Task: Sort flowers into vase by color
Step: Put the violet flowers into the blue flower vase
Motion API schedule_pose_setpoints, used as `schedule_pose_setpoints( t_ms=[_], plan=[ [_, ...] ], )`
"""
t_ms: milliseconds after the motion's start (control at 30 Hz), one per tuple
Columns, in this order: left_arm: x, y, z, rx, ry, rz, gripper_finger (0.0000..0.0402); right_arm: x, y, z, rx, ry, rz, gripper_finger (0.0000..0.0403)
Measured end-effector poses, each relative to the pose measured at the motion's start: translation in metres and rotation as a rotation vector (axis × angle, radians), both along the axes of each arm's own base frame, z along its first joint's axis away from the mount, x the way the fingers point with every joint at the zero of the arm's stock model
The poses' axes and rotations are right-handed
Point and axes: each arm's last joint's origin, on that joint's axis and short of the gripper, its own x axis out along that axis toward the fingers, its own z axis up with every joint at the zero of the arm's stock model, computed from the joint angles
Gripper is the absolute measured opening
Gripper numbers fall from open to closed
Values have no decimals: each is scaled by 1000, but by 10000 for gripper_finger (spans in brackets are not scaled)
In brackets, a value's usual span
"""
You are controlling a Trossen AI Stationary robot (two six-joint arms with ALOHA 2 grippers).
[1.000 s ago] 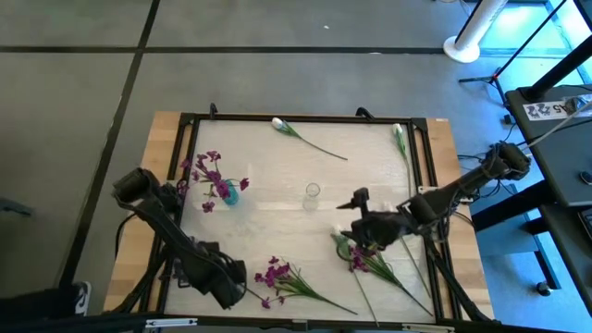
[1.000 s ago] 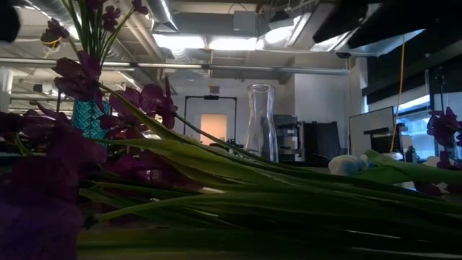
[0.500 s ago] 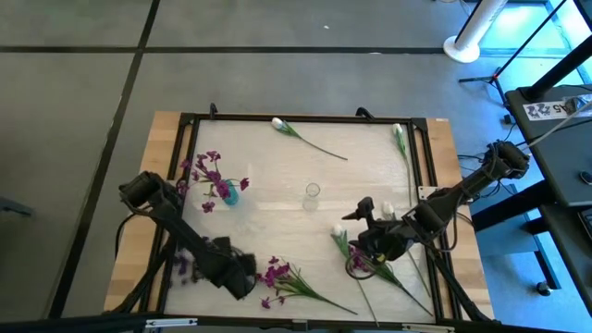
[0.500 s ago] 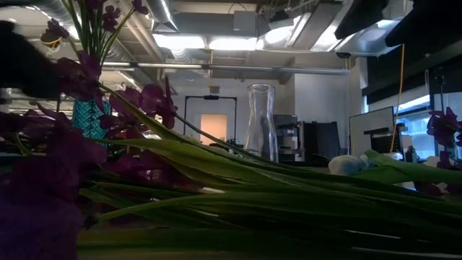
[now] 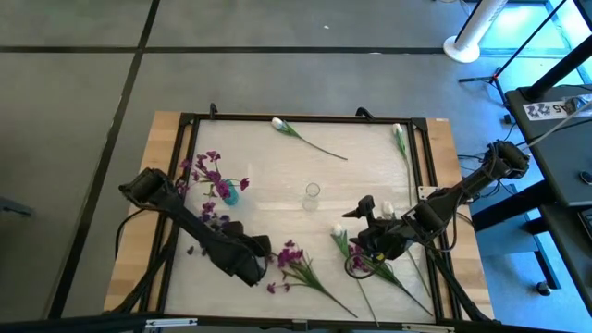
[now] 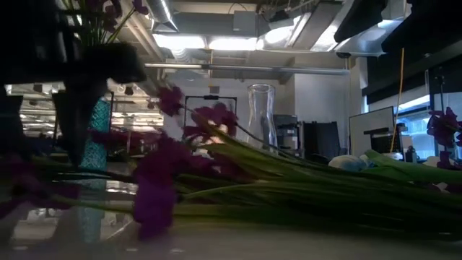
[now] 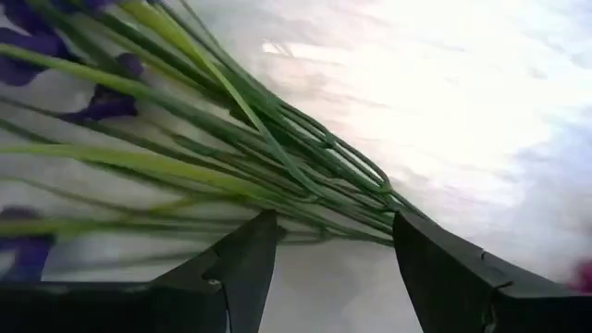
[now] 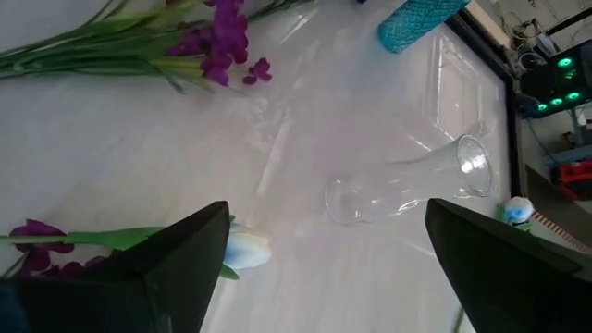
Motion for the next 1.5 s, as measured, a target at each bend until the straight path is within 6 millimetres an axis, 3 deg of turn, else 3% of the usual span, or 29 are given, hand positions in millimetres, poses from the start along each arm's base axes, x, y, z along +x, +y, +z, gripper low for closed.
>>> schedule_pose_setpoints(
  t_ms=[200, 300, 467, 567, 700, 933, 1000, 1133, 1300, 1500],
  plan=[
    [-15, -14, 18, 53, 58, 27, 209, 0, 0, 0, -8, 5, 4, 363],
    [-14, -13, 9, 14, 42, 41, 207, 0, 0, 0, -14, 6, 10, 363],
    [-13, 7, -14, 13, 49, 77, 207, 0, 0, 0, -13, 5, 9, 363],
    [-12, 14, -18, -21, 104, 33, 201, -1, -1, -1, 1, 12, -8, 363],
    [-17, 14, -17, -78, 216, -58, 156, -4, -3, -4, 6, 50, -43, 363],
    [-40, 3, -8, -126, 394, -229, 24, -6, -4, -6, 24, 65, -71, 363],
    [-46, 1, -3, -137, 416, -264, 8, -6, -4, -5, 26, 66, -69, 363],
    [-53, -3, 12, -158, 352, -232, 31, -6, -4, -5, 26, 66, -69, 363],
    [-61, -5, 31, -104, 166, -58, 96, -6, -4, -5, 30, 67, -66, 363],
    [-49, -5, 17, -92, 135, 31, 176, -6, -4, -6, 31, 69, -65, 363]
  ],
)
